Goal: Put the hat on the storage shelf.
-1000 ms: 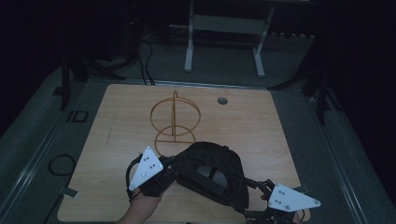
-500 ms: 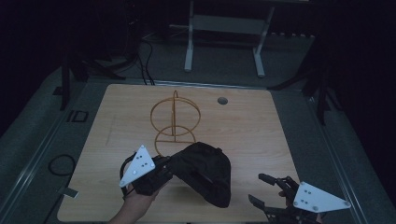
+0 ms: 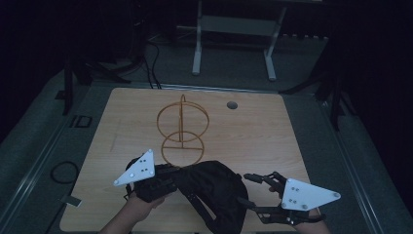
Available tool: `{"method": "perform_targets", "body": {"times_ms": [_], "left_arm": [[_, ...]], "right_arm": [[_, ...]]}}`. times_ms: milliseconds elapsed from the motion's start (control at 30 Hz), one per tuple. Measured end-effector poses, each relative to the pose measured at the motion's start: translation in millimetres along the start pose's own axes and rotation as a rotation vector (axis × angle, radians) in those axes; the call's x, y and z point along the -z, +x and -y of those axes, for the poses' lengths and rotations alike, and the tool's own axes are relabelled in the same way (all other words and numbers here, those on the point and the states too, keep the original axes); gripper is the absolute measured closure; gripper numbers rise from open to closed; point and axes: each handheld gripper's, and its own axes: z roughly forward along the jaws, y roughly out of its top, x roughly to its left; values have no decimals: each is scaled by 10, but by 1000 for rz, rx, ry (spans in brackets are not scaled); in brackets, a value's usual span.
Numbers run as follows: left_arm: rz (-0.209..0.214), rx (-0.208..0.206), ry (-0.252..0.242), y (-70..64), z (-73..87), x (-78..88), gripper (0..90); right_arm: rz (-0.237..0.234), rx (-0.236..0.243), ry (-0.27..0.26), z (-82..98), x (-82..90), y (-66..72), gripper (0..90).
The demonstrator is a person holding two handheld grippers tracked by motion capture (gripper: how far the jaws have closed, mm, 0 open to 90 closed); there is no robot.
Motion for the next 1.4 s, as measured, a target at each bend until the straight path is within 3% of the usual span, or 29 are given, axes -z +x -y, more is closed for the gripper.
{"method": "perform_targets", "body": {"times_ms": [167, 333, 433, 667, 933, 1000, 1100, 1167, 1400], "left_arm": [[19, 8, -6, -13, -22, -31, 884], [29, 28, -17, 3, -39, -41, 884], [31, 29, -17, -1, -44, -51, 884], [24, 26, 6, 5, -26, -99, 883], [2, 51, 28, 59, 12, -114, 877], [-8, 44, 37, 58, 7, -119, 865], [-30, 29, 42, 70, 4, -97, 756], [-72, 5, 38, 70, 5, -73, 684], [-136, -51, 65, 80, 34, 11, 665]], "right_arm": [[-9, 31, 31, -31, -152, 19, 442], [-3, 49, 29, -45, -189, 25, 498], [7, 64, 23, -42, -189, 34, 569], [31, 66, 36, 1, -212, 17, 860], [43, 50, 20, 38, -199, -15, 880], [51, 44, 18, 35, -189, -25, 881], [48, 28, 4, 35, -159, -42, 881], [58, 24, 2, 37, -134, -54, 881], [106, -11, -11, 76, -23, -136, 881]]}}
